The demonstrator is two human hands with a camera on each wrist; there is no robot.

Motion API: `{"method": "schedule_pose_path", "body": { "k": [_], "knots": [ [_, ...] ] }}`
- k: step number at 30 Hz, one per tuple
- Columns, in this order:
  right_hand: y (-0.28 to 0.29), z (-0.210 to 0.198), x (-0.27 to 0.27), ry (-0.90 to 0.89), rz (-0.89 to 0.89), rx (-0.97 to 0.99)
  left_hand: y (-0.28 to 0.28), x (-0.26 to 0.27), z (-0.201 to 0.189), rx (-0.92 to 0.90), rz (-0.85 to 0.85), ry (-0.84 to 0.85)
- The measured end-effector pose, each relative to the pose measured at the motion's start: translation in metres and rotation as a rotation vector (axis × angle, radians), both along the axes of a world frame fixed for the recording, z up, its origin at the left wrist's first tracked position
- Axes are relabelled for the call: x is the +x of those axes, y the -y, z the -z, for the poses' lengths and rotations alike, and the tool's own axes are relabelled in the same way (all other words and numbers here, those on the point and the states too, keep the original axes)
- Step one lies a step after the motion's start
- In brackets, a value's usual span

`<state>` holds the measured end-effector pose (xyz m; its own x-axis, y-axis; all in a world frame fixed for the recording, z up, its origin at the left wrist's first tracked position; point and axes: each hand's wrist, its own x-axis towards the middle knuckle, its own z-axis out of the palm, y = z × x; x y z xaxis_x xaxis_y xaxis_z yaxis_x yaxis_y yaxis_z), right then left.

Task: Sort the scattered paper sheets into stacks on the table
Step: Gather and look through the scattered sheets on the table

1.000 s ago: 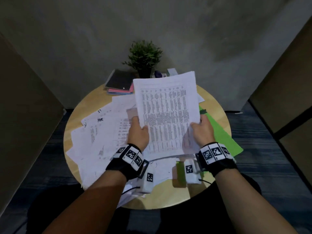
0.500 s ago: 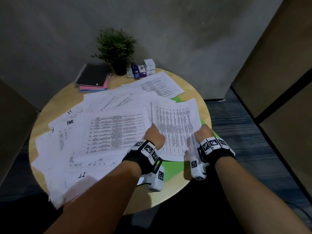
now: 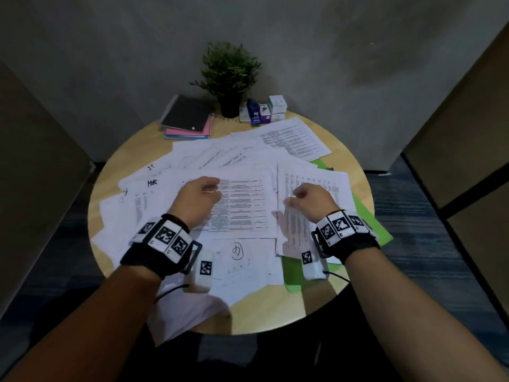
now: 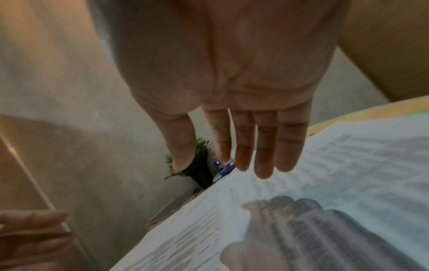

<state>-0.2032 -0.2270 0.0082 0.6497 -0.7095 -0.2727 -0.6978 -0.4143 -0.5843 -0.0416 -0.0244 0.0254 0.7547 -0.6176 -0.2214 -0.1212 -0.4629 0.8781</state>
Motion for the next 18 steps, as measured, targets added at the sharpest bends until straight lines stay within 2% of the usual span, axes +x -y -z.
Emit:
{"method": "schedule_pose_path", "body": {
  "k": [5,10,12,14,18],
  "knots": [
    [-0.037,0.007,0.053,-0.177,-0.083,0.000,-0.032,0.038,0.016,0.098,-0.059,-0.001],
    [-0.050,0.028,0.084,-0.330,0.071,-0.087,-0.043,0.048,0.038,0.230,-0.020,0.017],
    [-0.052,0.037,0.091,-0.364,0.127,-0.096,-0.047,0.051,0.049,0.225,-0.002,-0.037],
    [-0.052,0.043,0.094,-0.321,0.179,-0.094,-0.050,0.054,0.060,0.170,-0.012,-0.107],
    [-0.046,0.038,0.092,-0.104,0.177,-0.128,-0.054,0.065,0.071,0.115,-0.031,-0.142]
  ]
}}
